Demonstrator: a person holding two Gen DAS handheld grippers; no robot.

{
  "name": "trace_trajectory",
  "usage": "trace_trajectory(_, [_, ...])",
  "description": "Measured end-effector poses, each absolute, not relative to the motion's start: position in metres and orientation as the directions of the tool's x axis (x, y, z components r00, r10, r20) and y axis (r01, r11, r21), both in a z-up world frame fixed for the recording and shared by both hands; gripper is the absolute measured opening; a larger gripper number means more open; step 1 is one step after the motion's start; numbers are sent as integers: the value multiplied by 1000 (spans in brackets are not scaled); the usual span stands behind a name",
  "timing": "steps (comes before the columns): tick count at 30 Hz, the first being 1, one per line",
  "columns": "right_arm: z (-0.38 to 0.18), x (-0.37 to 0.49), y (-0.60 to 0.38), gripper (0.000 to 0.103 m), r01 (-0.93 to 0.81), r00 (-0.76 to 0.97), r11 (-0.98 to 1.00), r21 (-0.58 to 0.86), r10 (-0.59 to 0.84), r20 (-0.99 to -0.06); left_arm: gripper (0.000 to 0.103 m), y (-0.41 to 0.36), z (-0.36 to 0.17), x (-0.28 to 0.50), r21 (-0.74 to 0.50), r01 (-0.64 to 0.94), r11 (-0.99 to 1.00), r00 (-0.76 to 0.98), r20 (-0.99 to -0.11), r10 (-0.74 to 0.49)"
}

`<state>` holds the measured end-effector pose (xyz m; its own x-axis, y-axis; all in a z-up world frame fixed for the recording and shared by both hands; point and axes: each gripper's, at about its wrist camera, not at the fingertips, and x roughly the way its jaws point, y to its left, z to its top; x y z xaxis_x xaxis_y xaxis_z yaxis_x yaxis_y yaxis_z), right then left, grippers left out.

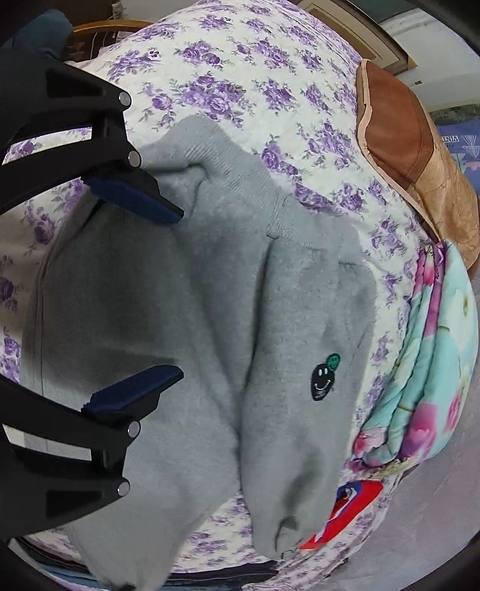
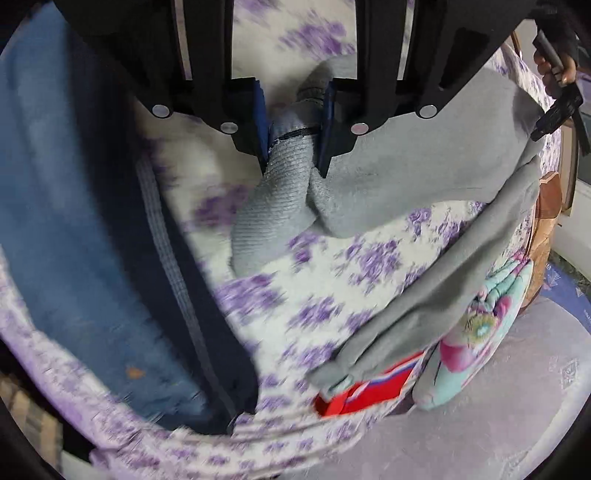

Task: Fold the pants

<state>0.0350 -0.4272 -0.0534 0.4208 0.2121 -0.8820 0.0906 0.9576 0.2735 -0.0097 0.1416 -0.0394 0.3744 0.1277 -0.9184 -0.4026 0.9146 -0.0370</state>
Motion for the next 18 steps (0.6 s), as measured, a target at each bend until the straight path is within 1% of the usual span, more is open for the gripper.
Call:
trace_trajectory(2, [-60,33,-439,31,89,354,970,227,182,-917,76,142,-39,-12,-52,-396,917,381,-918,112])
trace_trajectory(3, [-70,32,-441,46,91,314,977,191,154,-937,76,142,-38,-11,-55,-395,917,384,-917,110])
trace_trajectory(4, [-79,27,-443,58,98,281,984,152,119,-952,76,143,-36,-9,-50,-390,920,389,-914,115])
trace_trajectory(6, [-94,30,-439,63,93,213,995,32,11,-977,76,147,-28,-2,-29,-379,925,397,-908,134])
trace_trajectory(7, [-91,34,-434,63,84,227,996,11,-9,-974,76,154,-21,2,-15,-378,926,406,-901,151])
trace_trajectory(8, [-78,40,-427,63,76,281,997,-6,-27,-959,78,158,-15,6,-7,-383,924,414,-895,165])
trace_trajectory(9, [-66,45,-420,63,65,329,997,-29,-49,-943,83,166,-8,10,2,-394,919,424,-887,184])
trace_trajectory(10, [-53,51,-412,70,51,382,996,-72,-86,-920,88,174,-1,15,10,-406,914,432,-879,202])
trace_trajectory(11, [-37,59,-400,76,40,461,990,-136,-139,-877,89,183,5,21,17,-416,909,439,-872,217])
trace_trajectory(12, [-27,64,-393,89,42,514,984,-174,-171,-840,89,191,9,29,19,-417,909,446,-867,222])
trace_trajectory(13, [-19,71,-384,93,42,559,979,-198,-187,-807,89,198,10,40,15,-408,913,448,-868,214])
trace_trajectory(14, [-15,82,-372,93,16,581,982,-187,-162,-797,89,203,8,52,20,-394,919,436,-876,206])
trace_trajectory(15, [-16,92,-360,93,-21,585,987,-161,-118,-802,89,207,2,66,42,-382,923,407,-889,209])
trace_trajectory(18, [-23,117,-331,93,-95,578,988,-123,-46,-815,89,212,-16,95,65,-331,941,349,-918,186])
